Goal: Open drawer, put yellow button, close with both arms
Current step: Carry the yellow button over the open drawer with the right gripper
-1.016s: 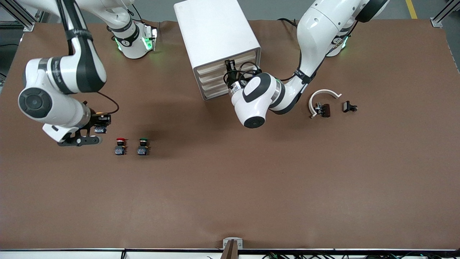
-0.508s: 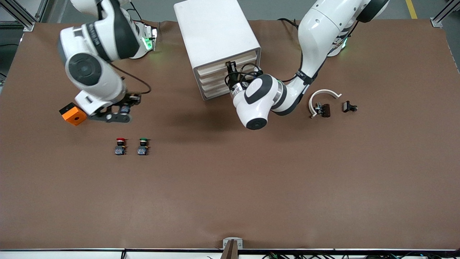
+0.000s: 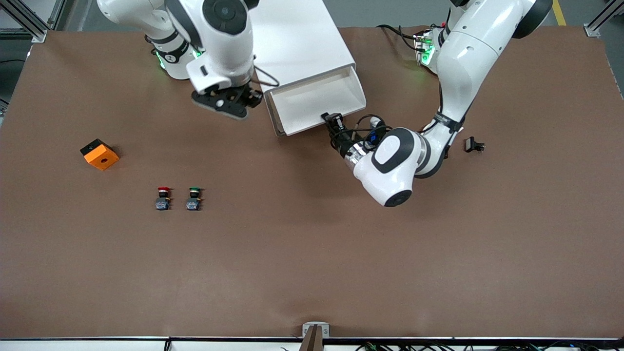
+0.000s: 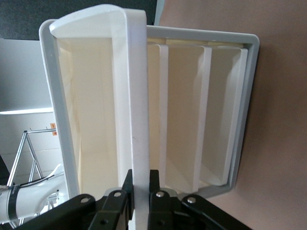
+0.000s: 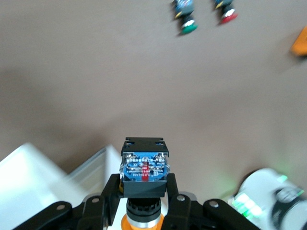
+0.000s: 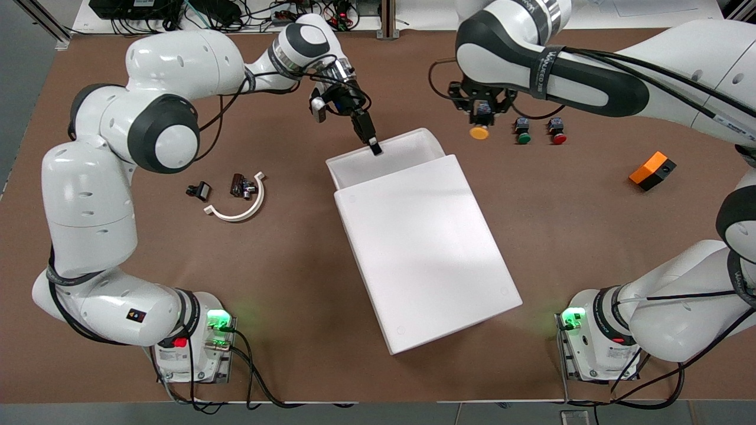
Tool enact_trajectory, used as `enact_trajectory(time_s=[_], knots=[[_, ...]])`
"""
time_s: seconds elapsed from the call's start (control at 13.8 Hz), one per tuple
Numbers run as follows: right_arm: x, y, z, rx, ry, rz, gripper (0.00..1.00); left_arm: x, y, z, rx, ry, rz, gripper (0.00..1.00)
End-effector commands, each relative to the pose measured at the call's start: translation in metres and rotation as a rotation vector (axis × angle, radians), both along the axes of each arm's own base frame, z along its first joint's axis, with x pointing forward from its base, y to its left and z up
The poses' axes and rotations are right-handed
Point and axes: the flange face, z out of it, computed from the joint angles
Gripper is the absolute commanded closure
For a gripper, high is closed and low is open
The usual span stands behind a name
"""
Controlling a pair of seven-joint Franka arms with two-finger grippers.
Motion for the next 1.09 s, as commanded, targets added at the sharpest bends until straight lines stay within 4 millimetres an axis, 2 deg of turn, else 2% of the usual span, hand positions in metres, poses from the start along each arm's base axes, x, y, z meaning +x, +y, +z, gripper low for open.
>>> enact_trajectory(time_s=[0.0, 0.15, 0.29, 0.36, 0.44, 0.51, 0.8, 1.02], knots=[[0.025, 0.022, 0.013, 0.082, 0.032, -0.174, 0.76, 0.026, 0.015, 0.006, -0.016, -0.026, 0.036, 1.0], [0.028, 0.04, 0.011, 0.076, 0.022, -0.287, 0.76, 0.033, 0.02, 0.004, -0.031, -0.057, 0.046, 0.94], [0.028, 0.066, 0.005, 0.057, 0.002, -0.379, 0.76, 0.037, 0.023, 0.002, -0.048, -0.083, 0.05, 0.92], [0.033, 0.071, 0.001, 0.057, -0.005, -0.418, 0.75, 0.043, 0.031, 0.002, -0.055, -0.091, 0.062, 0.81], [0.035, 0.078, -0.005, 0.056, -0.013, -0.454, 0.74, 0.045, 0.033, 0.002, -0.067, -0.099, 0.061, 0.38], [0.035, 0.085, -0.01, 0.059, -0.022, -0.481, 0.74, 0.046, 0.035, 0.003, -0.08, -0.109, 0.058, 0.0], [0.028, 0.117, -0.032, 0.091, -0.055, -0.537, 0.75, 0.055, 0.042, 0.012, -0.112, -0.156, 0.051, 0.0], [0.02, 0.138, -0.041, 0.122, -0.074, -0.576, 0.75, 0.079, 0.072, 0.028, -0.095, -0.24, 0.041, 0.0]])
